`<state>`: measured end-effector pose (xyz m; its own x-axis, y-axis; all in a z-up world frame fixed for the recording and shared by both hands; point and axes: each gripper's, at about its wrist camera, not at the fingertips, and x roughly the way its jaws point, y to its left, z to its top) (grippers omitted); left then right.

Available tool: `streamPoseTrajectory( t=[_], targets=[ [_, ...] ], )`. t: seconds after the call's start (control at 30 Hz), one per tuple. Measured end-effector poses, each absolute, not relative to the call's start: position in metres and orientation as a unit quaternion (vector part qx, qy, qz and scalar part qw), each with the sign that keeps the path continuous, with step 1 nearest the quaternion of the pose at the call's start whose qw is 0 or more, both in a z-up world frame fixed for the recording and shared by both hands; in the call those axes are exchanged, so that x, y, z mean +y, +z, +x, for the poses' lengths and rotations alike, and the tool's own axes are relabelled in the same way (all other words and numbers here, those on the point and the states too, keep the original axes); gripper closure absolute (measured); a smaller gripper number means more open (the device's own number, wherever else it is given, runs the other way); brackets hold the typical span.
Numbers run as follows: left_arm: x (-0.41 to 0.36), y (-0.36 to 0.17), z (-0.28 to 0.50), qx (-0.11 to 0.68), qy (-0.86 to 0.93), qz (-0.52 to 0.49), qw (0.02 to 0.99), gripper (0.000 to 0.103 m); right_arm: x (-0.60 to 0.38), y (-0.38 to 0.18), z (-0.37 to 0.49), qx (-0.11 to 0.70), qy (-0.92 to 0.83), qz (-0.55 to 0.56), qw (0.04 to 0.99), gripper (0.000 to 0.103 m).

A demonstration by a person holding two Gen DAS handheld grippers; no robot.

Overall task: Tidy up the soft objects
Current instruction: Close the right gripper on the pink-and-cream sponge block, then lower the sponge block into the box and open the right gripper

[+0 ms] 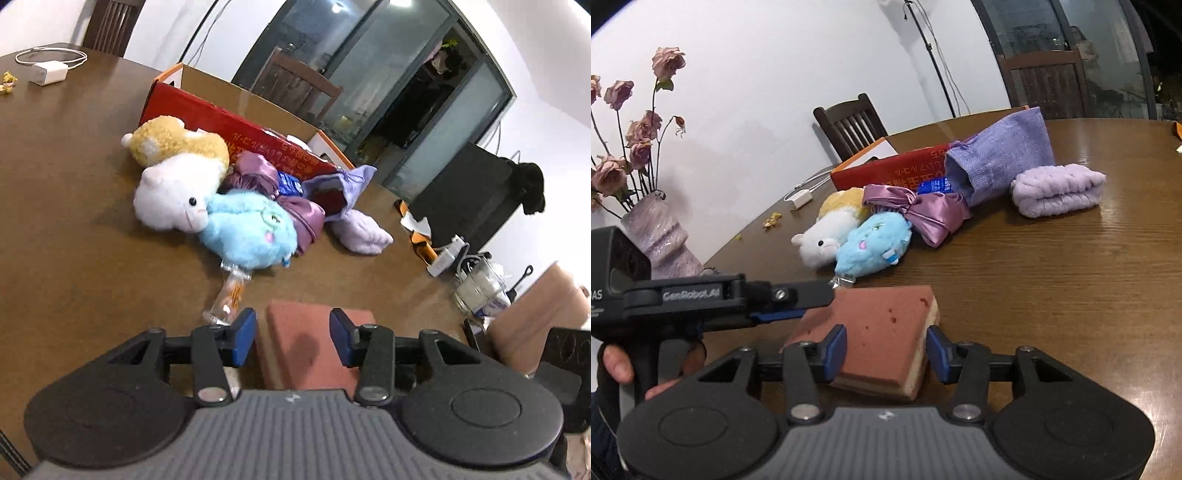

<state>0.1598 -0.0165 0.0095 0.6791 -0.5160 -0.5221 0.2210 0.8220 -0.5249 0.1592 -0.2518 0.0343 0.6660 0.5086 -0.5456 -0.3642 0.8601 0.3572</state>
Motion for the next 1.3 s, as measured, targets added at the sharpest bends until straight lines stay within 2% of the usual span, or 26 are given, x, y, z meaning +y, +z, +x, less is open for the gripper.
streamPoseTrajectory(
  t=[0.3,0.37,0.47,0.6,0.73,1.0,1.13,1.3],
  targets=[
    [-0.025,0.005,0.155,0.354,-0.236,-0.195,0.884,0.056,-0.257,0.034,0.166,0.331,0.221,0.129,0.908,0.049],
    [-0.026,0.003,0.157,0.359,-0.238,-0.19,0.882,0.065,-0.255,0.031,0.169,0.338,0.233,0.136,0.902,0.05],
    [-0.026,0.006,0.157,0.358,-0.24,-0.179,0.884,0.069,-0.251,0.031,0.171,0.339,0.235,0.122,0.903,0.053],
    [-0.025,0.024,0.159,0.337,-0.25,-0.178,0.89,0.071,-0.251,0.043,0.173,0.329,0.232,0.12,0.907,0.056],
    [-0.027,0.059,0.181,0.279,-0.272,-0.171,0.905,0.071,-0.251,0.082,0.183,0.278,0.227,0.1,0.928,0.056],
    [-0.029,0.126,0.321,0.217,-0.273,-0.141,0.927,0.071,-0.249,0.159,0.318,0.21,0.24,0.068,0.945,0.056],
    [-0.033,0.125,0.428,0.272,-0.251,-0.155,0.916,0.071,-0.25,0.17,0.426,0.251,0.232,0.07,0.937,0.056],
    [-0.036,0.091,0.545,0.354,-0.216,-0.171,0.894,0.071,-0.243,0.145,0.551,0.336,0.198,0.074,0.918,0.056]
  ],
)
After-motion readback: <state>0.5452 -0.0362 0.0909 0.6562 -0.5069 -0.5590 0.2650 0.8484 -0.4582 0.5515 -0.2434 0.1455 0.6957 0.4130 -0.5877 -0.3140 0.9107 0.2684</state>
